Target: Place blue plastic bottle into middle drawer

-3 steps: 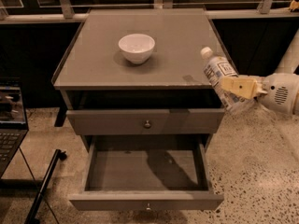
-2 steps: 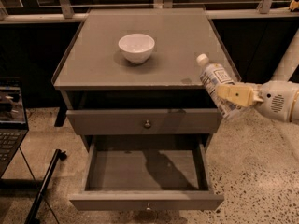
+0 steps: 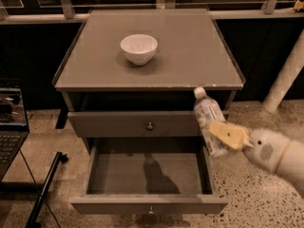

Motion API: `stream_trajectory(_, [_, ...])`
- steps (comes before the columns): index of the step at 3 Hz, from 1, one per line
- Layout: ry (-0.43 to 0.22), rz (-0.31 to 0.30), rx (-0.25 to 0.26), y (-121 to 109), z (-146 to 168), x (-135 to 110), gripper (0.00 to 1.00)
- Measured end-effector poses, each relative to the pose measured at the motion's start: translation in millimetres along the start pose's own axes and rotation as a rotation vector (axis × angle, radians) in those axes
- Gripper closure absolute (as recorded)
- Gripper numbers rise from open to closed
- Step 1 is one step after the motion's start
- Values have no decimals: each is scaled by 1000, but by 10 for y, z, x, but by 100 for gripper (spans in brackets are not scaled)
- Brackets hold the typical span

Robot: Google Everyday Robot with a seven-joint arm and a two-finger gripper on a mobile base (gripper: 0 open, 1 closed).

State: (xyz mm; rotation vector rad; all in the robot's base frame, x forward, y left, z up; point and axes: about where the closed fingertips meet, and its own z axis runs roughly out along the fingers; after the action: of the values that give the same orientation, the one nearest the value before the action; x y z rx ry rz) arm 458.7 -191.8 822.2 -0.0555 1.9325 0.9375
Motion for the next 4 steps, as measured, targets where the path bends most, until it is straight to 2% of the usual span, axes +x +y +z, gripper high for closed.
stream_trajectory(1, [-17, 157, 16, -40, -189, 540, 100])
stream_trajectory(2, [-15, 300, 30, -280, -239, 978, 100])
stream_trajectory(3, [16, 405, 17, -634, -83, 1242, 100])
stream_trajectory(4, [16, 405, 17, -632, -84, 1242, 100])
